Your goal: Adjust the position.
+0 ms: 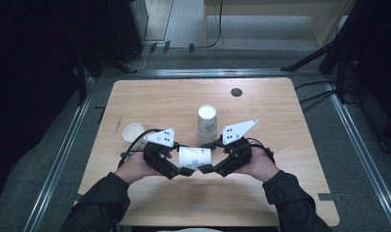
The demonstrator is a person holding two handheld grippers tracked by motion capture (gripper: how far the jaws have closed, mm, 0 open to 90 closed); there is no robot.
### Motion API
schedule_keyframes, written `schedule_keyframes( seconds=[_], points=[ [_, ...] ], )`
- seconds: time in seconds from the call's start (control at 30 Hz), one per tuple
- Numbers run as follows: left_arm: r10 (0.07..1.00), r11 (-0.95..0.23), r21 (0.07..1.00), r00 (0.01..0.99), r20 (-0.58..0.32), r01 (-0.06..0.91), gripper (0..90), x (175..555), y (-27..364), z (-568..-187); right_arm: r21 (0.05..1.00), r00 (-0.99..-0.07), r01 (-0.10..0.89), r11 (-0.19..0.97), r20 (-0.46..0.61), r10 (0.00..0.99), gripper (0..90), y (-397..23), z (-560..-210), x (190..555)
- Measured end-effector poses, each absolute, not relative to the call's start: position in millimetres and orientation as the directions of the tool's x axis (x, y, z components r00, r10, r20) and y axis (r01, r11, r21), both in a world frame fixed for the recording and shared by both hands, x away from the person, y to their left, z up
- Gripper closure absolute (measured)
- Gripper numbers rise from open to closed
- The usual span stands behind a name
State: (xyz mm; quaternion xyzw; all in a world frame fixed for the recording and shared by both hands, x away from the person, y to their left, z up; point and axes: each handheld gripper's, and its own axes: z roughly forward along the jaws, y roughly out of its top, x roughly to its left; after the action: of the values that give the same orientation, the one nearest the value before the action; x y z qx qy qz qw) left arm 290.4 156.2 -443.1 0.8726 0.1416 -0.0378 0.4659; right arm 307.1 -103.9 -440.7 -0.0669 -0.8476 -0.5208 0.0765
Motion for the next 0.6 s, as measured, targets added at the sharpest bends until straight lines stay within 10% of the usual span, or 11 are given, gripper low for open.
schedule_keyframes(
  seconds=[0.6],
  points=[
    [0.237, -0.713, 0.652, 0.964, -0.123, 0.258, 22.7, 303.4, 155.3, -414.1, 0.839, -0.986, 0.167, 0.518, 0.147, 0.079, 23.9, -102.7, -450.6, 307.3]
  ],
)
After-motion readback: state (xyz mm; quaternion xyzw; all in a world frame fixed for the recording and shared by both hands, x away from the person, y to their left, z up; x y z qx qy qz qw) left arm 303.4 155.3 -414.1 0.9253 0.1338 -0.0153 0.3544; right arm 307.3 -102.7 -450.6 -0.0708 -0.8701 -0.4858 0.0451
